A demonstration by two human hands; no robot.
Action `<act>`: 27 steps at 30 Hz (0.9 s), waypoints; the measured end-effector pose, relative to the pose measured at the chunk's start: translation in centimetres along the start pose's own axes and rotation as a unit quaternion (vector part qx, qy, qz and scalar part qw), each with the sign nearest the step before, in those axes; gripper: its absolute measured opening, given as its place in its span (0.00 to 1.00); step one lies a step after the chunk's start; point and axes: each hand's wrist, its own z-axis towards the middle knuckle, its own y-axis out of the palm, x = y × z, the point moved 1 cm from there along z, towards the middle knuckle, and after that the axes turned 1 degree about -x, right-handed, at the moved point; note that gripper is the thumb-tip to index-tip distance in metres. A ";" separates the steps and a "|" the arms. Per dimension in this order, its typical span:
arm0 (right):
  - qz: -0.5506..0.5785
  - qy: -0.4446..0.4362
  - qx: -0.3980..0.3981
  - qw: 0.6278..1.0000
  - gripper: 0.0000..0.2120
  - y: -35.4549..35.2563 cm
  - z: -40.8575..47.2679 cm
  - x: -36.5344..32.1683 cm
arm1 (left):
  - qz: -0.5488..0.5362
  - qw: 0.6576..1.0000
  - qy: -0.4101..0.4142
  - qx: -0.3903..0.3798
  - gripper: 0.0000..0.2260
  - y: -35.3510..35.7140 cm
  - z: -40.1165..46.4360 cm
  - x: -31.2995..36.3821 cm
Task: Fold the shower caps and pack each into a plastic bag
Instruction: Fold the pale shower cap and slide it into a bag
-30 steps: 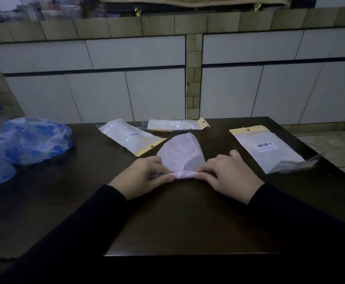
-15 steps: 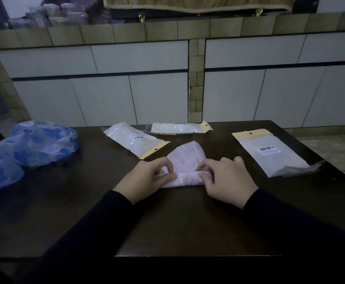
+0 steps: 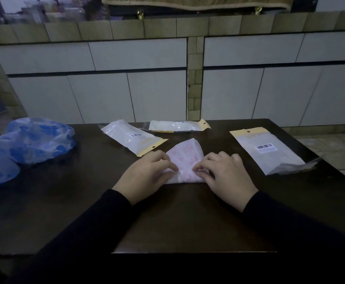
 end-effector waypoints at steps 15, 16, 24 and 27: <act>-0.054 -0.035 -0.065 0.996 0.18 -0.1 0.7 1.6 | -0.044 0.996 -0.028 -0.074 0.16 0.1 0.5 -0.5; -0.051 -0.035 -0.067 0.996 0.18 -0.2 0.7 1.6 | -0.044 0.996 -0.027 -0.070 0.16 0.0 0.4 -0.5; 0.077 0.081 -0.110 0.988 0.13 -0.3 1.3 1.9 | -0.083 0.989 -0.085 -0.083 0.10 -0.1 0.1 0.0; 0.096 0.129 -0.127 0.979 0.13 -0.1 1.7 1.6 | -0.113 0.979 -0.137 -0.105 0.10 0.0 0.4 -0.2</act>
